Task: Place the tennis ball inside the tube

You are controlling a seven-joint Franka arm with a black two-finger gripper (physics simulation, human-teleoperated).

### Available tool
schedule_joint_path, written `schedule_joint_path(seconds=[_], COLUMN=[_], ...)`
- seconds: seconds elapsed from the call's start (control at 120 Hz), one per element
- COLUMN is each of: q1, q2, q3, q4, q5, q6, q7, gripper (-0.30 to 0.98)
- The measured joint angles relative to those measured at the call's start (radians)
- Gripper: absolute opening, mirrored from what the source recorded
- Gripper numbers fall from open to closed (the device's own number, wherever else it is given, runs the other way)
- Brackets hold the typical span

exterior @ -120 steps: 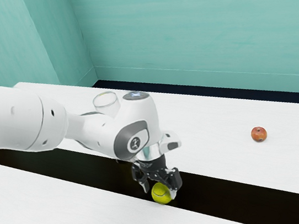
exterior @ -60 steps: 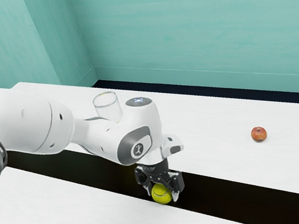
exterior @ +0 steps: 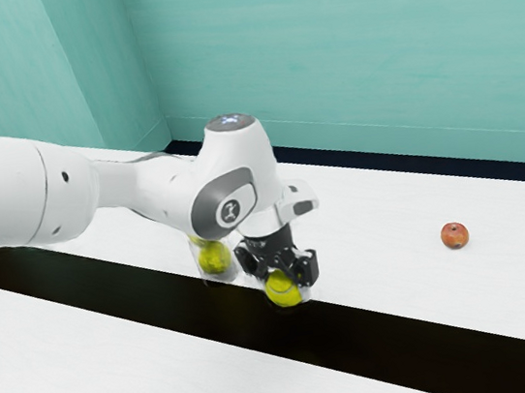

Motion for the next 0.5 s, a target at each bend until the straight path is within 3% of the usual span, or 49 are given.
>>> schedule_joint_path(seconds=[0.233, 0.5], q1=[0.097, 0.286], q2=[-0.082, -0.077], q3=[0.004, -0.009], q4=[0.375, 0.501], q5=[0.145, 0.151], q6=[-0.289, -0.519], q7=[-0.007, 0.004], gripper=[0.36, 0.37])
